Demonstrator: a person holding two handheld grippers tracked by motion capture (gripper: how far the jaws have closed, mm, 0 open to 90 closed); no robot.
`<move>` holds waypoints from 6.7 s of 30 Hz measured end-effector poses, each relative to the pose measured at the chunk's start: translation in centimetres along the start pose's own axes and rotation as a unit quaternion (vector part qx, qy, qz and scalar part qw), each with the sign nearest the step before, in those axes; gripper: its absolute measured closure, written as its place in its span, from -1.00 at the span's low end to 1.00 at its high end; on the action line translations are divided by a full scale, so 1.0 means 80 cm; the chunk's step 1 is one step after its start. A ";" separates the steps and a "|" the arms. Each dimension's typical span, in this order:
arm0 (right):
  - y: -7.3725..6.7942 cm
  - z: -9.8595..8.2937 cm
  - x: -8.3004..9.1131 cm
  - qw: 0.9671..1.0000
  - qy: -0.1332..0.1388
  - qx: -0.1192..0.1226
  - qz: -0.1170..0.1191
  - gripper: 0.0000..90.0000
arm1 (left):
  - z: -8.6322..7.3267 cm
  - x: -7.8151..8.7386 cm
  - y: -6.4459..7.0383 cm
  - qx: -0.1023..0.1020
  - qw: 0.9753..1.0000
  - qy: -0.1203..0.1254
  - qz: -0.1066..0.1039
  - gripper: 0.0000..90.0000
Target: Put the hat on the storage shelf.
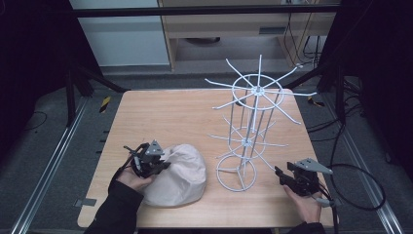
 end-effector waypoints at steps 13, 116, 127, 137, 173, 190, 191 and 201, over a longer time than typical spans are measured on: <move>0.002 -0.001 0.002 1.000 0.000 -0.003 -0.002 0.06 | 0.000 0.048 0.000 0.025 0.996 0.080 -0.011 0.96; 0.002 -0.001 0.002 1.000 0.006 -0.001 -0.003 0.06 | 0.069 0.302 0.051 0.044 0.792 0.609 0.004 0.96; 0.002 -0.001 0.002 1.000 0.006 -0.003 0.000 0.06 | 0.106 0.289 0.053 0.057 0.791 0.609 -0.024 0.96; 0.002 -0.001 0.002 1.000 0.006 -0.006 0.002 0.05 | 0.128 0.261 0.062 0.058 0.803 0.592 -0.037 0.96; 0.000 -0.001 0.000 1.000 0.005 0.001 -0.002 0.02 | 0.088 0.164 0.059 0.038 0.891 0.448 -0.058 0.76; 0.001 -0.003 0.000 1.000 0.005 -0.001 -0.003 -0.05 | 0.034 0.153 0.049 0.054 0.929 0.364 0.029 -0.04; 0.001 -0.003 0.000 1.000 0.006 0.001 -0.004 -0.07 | 0.027 0.148 0.046 0.063 0.934 0.351 0.036 -0.10; 0.002 -0.005 -0.004 1.000 0.005 -0.011 -0.006 -0.34 | -0.066 0.058 0.001 0.123 0.968 0.192 0.105 -0.36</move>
Point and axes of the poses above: each handheld gripper's, and its own axes: x roughly backward along the jaws, z roughly out of its top, y roughly to its right, the point moved 1 cm from there along -x, roughly forward along the jaws, and after that the axes turned 5 degrees about -y, right-handed, at the moved point
